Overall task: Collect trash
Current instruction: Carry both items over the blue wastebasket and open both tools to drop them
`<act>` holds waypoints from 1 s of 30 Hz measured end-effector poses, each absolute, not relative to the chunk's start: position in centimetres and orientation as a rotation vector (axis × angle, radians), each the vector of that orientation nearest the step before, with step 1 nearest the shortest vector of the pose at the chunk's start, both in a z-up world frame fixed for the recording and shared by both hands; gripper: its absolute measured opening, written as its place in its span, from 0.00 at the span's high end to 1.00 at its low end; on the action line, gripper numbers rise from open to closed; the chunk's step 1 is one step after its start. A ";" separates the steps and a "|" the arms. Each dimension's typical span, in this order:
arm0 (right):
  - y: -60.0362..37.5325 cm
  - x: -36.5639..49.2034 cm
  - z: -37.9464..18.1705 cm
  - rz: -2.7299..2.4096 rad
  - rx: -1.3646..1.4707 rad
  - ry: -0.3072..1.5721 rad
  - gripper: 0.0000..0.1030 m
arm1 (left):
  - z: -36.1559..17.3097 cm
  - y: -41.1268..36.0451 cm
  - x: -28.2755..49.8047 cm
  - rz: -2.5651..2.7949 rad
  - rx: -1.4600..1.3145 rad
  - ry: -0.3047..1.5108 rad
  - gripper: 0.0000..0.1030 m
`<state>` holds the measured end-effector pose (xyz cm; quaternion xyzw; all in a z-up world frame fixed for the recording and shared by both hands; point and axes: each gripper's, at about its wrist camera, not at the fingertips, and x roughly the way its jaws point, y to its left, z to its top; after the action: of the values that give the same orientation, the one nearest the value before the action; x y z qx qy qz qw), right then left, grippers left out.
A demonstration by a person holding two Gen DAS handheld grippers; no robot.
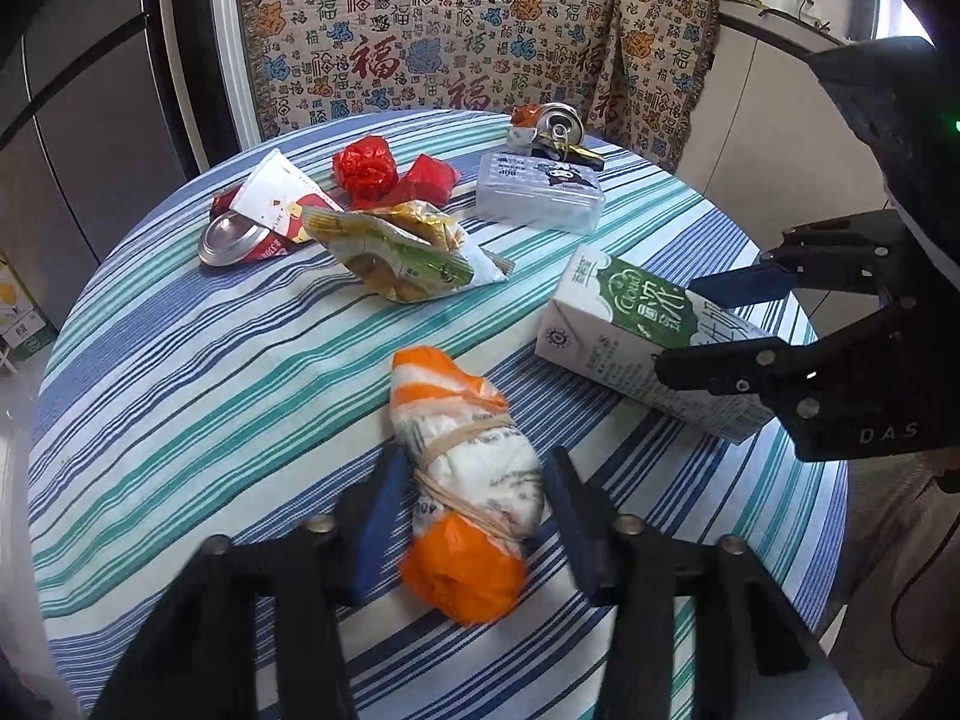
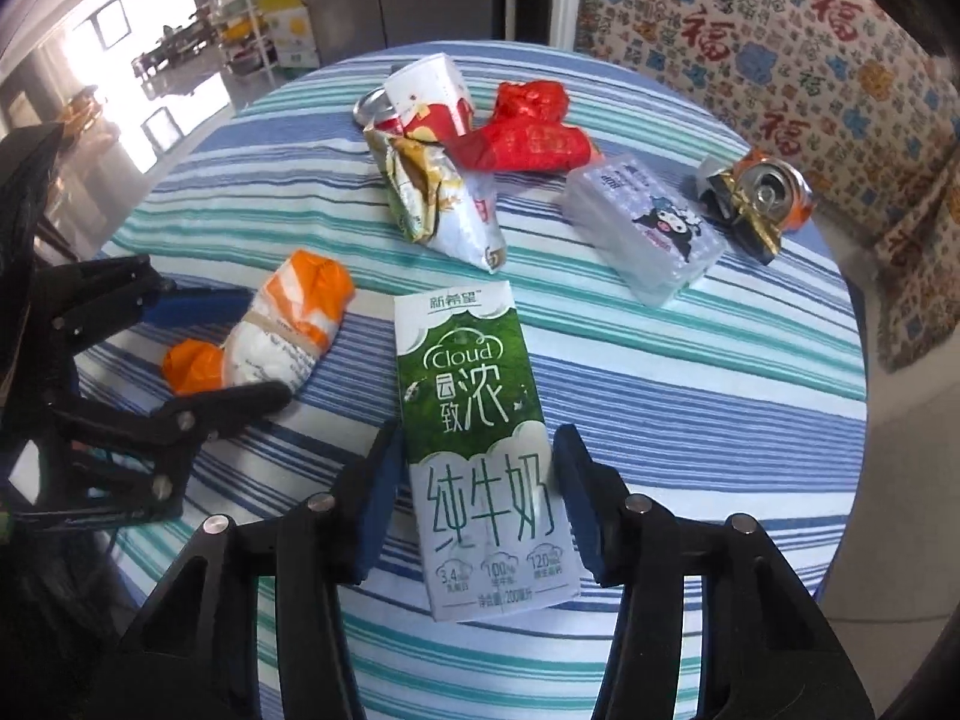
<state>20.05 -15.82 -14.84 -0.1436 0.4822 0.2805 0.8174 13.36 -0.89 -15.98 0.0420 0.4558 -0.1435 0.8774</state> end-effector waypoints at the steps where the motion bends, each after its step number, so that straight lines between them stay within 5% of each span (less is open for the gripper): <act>1: -16.5 19.8 -14.4 0.594 -0.275 1.012 0.50 | -15.8 -0.8 13.3 -0.306 0.071 0.944 0.56; 16: -29.3 18.1 -11.3 0.334 0.125 0.882 0.49 | -11.1 -8.0 15.3 -0.475 -0.010 0.852 0.57; 30: -50.0 18.3 -13.2 -0.173 0.337 0.857 0.49 | -10.0 -28.0 20.5 -0.755 0.025 0.862 0.57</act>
<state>18.27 -49.96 -13.21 0.1624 0.4132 -0.0836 0.8921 20.54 -27.98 -10.05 0.0117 0.4078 -0.3572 0.8402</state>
